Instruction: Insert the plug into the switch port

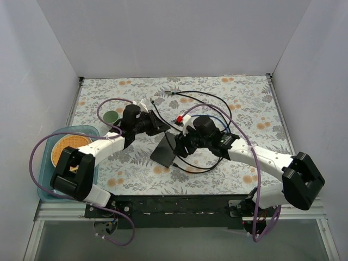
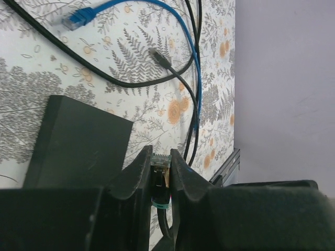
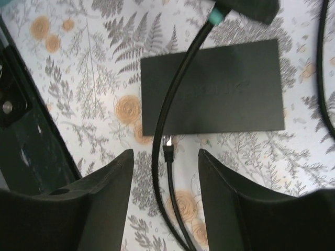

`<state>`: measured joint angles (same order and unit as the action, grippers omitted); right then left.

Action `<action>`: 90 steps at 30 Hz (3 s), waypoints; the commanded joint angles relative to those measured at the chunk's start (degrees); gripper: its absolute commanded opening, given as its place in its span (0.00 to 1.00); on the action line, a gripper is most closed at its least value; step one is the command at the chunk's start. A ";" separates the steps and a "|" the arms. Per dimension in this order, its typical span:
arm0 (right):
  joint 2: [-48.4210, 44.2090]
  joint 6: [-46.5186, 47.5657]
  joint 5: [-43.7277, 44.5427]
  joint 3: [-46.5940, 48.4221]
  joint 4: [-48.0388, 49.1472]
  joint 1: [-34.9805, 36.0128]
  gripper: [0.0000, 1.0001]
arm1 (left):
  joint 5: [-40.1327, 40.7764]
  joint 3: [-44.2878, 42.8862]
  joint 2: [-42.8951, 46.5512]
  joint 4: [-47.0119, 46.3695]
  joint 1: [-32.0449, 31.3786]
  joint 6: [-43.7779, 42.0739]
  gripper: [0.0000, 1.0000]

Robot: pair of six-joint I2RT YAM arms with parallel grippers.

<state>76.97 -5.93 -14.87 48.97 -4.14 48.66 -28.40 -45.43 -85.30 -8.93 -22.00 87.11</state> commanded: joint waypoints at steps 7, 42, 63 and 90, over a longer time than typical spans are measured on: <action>8.63 -5.66 6.69 10.53 7.22 1.26 0.59 | 12.14 -0.98 6.19 5.15 -5.60 5.79 0.00; 1.60 8.57 -29.41 3.76 1.68 -8.23 0.01 | -11.65 7.63 17.88 -13.99 -0.24 -10.21 0.70; -1.30 6.37 -37.25 2.62 6.95 -11.13 0.01 | -21.34 12.56 20.61 -21.66 -0.33 -10.91 0.43; -2.52 2.24 -21.09 6.56 2.13 -10.79 0.60 | -6.62 5.89 17.37 -9.29 -3.84 -7.84 0.00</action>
<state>77.14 -3.27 -45.87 51.66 0.86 37.56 -45.25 -34.79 -66.70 -26.26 -25.19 77.62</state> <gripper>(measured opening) 0.452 0.120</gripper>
